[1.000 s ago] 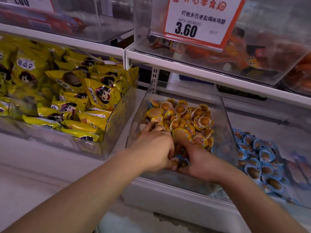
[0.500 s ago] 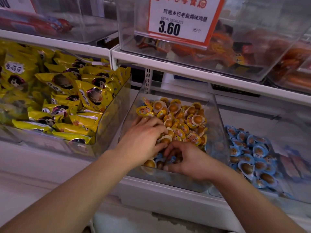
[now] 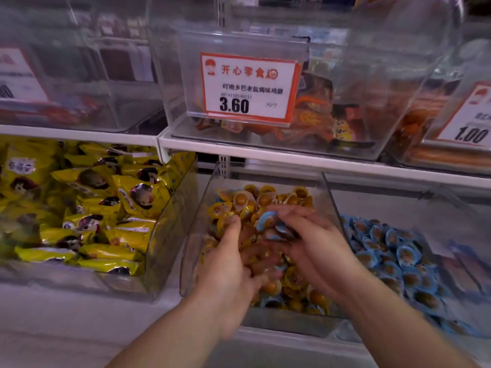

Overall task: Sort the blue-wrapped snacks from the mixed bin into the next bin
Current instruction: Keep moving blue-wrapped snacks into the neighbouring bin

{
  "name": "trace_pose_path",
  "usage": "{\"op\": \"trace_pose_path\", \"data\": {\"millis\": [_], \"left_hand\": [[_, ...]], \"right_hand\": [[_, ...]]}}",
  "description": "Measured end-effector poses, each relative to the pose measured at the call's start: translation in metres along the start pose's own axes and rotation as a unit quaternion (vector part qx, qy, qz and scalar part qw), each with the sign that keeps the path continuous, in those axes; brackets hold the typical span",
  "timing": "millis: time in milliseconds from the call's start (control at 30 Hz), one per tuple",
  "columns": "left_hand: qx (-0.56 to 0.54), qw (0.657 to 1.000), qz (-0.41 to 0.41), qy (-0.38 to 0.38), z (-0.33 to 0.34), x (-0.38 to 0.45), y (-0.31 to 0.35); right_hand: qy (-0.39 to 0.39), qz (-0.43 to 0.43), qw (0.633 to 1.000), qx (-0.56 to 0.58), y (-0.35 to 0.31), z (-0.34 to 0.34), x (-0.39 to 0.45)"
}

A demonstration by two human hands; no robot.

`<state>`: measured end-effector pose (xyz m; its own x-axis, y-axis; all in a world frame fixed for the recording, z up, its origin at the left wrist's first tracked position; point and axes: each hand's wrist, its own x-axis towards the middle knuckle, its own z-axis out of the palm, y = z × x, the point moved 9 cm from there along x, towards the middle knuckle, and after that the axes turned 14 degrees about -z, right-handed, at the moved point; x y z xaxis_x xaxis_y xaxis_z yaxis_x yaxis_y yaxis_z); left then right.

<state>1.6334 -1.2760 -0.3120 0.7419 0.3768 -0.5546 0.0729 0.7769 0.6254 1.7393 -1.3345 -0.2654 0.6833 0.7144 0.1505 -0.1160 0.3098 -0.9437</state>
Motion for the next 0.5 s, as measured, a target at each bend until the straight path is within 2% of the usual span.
{"op": "trace_pose_path", "data": {"millis": [67,100,167,233,300,333,400,500], "left_hand": [[-0.108,0.986,-0.075,-0.101,0.016,-0.003,-0.004],[-0.129,0.983,-0.076,-0.110,0.016,-0.005,0.000],[-0.127,0.989,-0.045,-0.056,0.003,-0.004,0.009],[-0.087,0.996,-0.002,0.014,-0.012,-0.008,0.022],[-0.034,0.998,0.040,0.047,-0.022,-0.013,0.037],[-0.007,0.997,0.062,0.053,-0.025,-0.016,0.046],[0.033,0.992,0.108,0.048,-0.029,-0.023,0.062],[0.078,0.985,0.146,0.043,-0.030,-0.028,0.071]], "right_hand": [[-0.079,-0.052,0.986,-0.136,-0.005,0.020,-0.005],[-0.113,-0.080,0.974,-0.182,-0.008,0.029,-0.008],[-0.139,-0.122,0.960,-0.212,-0.018,0.038,-0.013],[-0.075,-0.157,0.956,-0.235,-0.029,0.021,-0.010],[-0.021,-0.133,0.956,-0.259,-0.029,-0.001,-0.004],[-0.050,-0.095,0.956,-0.273,-0.021,-0.002,-0.003],[-0.205,-0.013,0.928,-0.312,0.007,0.017,-0.012],[-0.402,0.023,0.826,-0.394,0.045,0.044,-0.041]]}}
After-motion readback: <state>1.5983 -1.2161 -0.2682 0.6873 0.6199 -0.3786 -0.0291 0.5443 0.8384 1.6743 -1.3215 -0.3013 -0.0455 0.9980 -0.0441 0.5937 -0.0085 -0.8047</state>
